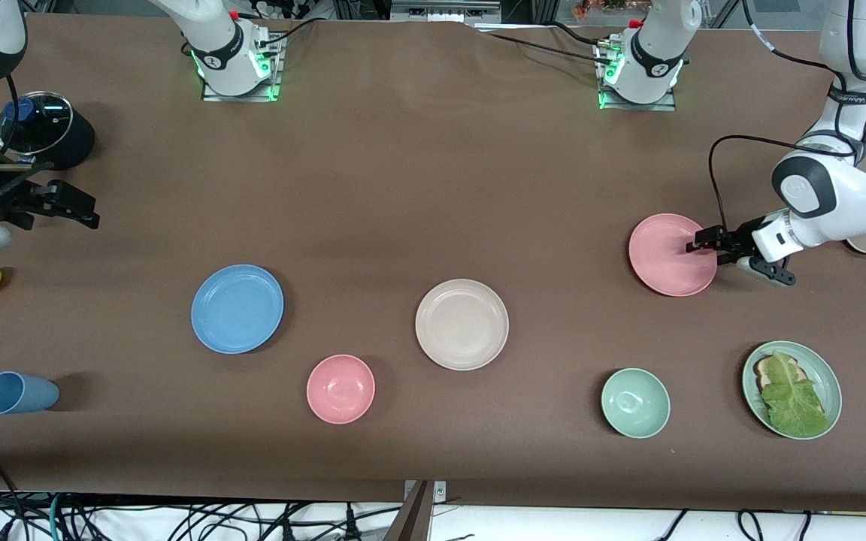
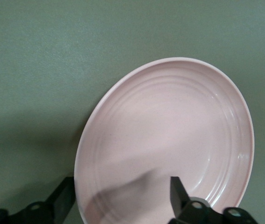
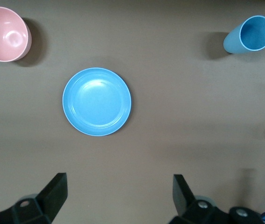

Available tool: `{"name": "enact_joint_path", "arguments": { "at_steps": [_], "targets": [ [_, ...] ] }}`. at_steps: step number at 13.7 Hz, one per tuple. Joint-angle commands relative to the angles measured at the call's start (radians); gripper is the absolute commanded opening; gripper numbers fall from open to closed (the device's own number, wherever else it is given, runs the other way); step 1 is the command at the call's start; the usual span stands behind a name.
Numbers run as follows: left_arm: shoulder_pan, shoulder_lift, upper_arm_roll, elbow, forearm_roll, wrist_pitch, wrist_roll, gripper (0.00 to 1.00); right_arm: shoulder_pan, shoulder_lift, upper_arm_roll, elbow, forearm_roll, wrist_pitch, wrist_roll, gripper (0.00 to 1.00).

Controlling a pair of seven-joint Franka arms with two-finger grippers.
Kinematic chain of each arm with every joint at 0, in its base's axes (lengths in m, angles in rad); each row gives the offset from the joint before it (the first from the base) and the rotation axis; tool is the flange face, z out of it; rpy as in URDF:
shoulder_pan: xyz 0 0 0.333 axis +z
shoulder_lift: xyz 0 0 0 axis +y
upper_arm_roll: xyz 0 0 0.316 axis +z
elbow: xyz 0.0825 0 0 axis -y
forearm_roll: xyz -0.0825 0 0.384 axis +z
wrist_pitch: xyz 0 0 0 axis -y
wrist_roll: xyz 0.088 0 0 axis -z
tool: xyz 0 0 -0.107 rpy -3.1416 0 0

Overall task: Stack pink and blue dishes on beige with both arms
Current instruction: 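Grip the pink plate rim with the left gripper while the right gripper reaches out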

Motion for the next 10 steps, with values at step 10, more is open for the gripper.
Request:
{"name": "enact_joint_path", "arguments": {
  "at_steps": [10],
  "targets": [
    [-0.001, -0.011, 0.013, -0.005, -0.027, 0.011, 0.042, 0.0, 0.019, 0.298, 0.013, 0.123, 0.016, 0.107, -0.03, 1.0]
  ]
}}
